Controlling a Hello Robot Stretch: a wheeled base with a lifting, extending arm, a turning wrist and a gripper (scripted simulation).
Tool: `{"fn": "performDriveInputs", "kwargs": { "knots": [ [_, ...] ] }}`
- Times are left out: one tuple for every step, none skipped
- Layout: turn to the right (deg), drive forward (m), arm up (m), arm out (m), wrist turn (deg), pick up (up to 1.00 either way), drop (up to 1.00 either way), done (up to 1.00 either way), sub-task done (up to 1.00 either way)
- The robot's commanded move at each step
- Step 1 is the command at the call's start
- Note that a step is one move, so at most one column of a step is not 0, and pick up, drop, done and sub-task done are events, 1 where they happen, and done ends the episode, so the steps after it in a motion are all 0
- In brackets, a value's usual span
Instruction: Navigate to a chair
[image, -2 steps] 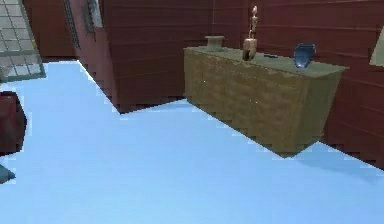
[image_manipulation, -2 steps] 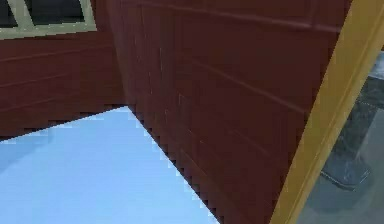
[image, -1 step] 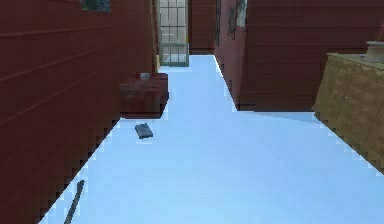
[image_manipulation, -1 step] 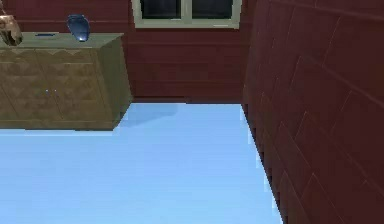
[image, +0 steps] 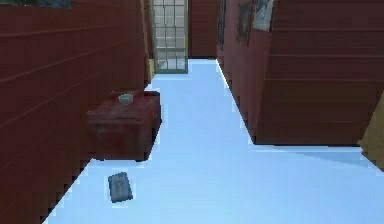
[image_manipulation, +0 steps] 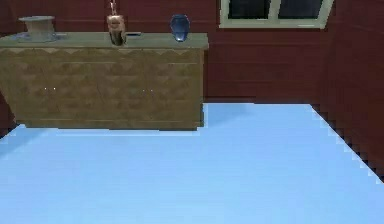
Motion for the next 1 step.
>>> {"fn": "performDriveInputs", "kwargs": {
  "knots": [
    [0.0, 1.0, 0.0, 0.0, 0.0, 0.0, 0.0, 0.0, 0.0]
  ]
}}
